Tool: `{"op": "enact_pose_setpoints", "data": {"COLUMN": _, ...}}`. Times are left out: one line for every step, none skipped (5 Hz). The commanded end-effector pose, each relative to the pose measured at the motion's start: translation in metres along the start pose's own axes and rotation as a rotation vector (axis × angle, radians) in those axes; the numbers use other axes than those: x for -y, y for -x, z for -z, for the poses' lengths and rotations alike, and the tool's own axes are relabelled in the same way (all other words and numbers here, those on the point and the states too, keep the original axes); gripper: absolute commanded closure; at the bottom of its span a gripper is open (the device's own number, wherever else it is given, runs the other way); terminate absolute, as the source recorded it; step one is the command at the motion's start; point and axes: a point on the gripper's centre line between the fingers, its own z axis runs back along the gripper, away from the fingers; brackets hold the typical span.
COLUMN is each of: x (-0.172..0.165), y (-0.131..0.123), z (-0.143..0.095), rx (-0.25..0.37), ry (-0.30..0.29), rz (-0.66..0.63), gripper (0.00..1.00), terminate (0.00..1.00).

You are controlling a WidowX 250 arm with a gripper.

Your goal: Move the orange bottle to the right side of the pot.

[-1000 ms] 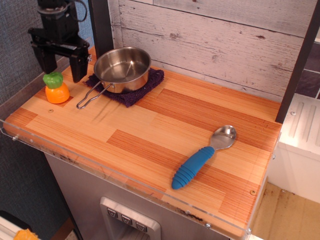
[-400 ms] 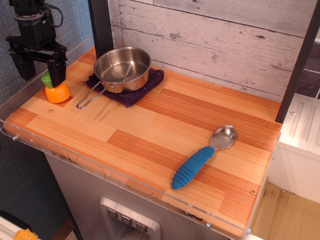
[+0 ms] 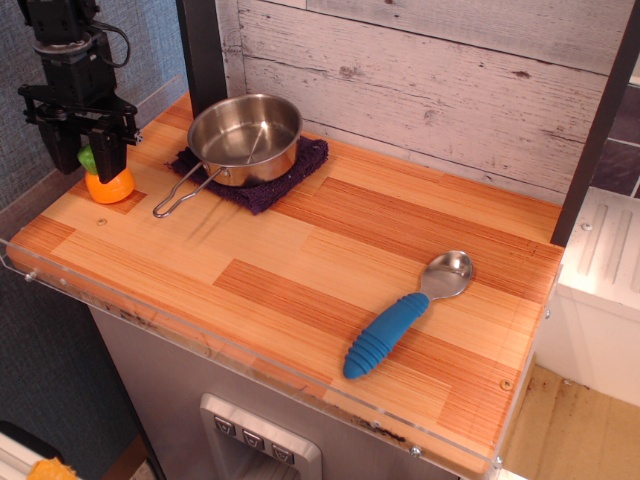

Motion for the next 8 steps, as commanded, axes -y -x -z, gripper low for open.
{"op": "enact_pose_setpoints", "data": {"x": 0.011, "y": 0.003, "z": -0.04, "rx": 0.087, "ry": -0.001, "rz": -0.008, "gripper": 1.0, "terminate": 0.0}}
{"op": "enact_pose_setpoints", "data": {"x": 0.036, "y": 0.007, "z": -0.085, "rx": 0.146, "ry": 0.061, "rz": -0.002, "gripper": 1.0, "terminate": 0.0}}
{"op": "enact_pose_setpoints", "data": {"x": 0.079, "y": 0.008, "z": -0.108, "rx": 0.164, "ry": 0.064, "rz": 0.055, "gripper": 1.0, "terminate": 0.0}}
{"op": "enact_pose_setpoints", "data": {"x": 0.128, "y": 0.001, "z": -0.107, "rx": 0.143, "ry": 0.111, "rz": 0.177, "gripper": 1.0, "terminate": 0.0}}
{"op": "enact_pose_setpoints", "data": {"x": 0.169, "y": -0.004, "z": -0.098, "rx": 0.122, "ry": 0.116, "rz": 0.261, "gripper": 1.0, "terminate": 0.0}}
{"op": "enact_pose_setpoints", "data": {"x": 0.192, "y": -0.012, "z": -0.087, "rx": 0.103, "ry": 0.106, "rz": 0.292, "gripper": 1.0, "terminate": 0.0}}
{"op": "enact_pose_setpoints", "data": {"x": 0.198, "y": -0.031, "z": -0.067, "rx": 0.097, "ry": 0.052, "rz": 0.281, "gripper": 1.0, "terminate": 0.0}}
{"op": "enact_pose_setpoints", "data": {"x": 0.2, "y": -0.047, "z": -0.05, "rx": 0.083, "ry": 0.008, "rz": 0.275, "gripper": 1.0, "terminate": 0.0}}
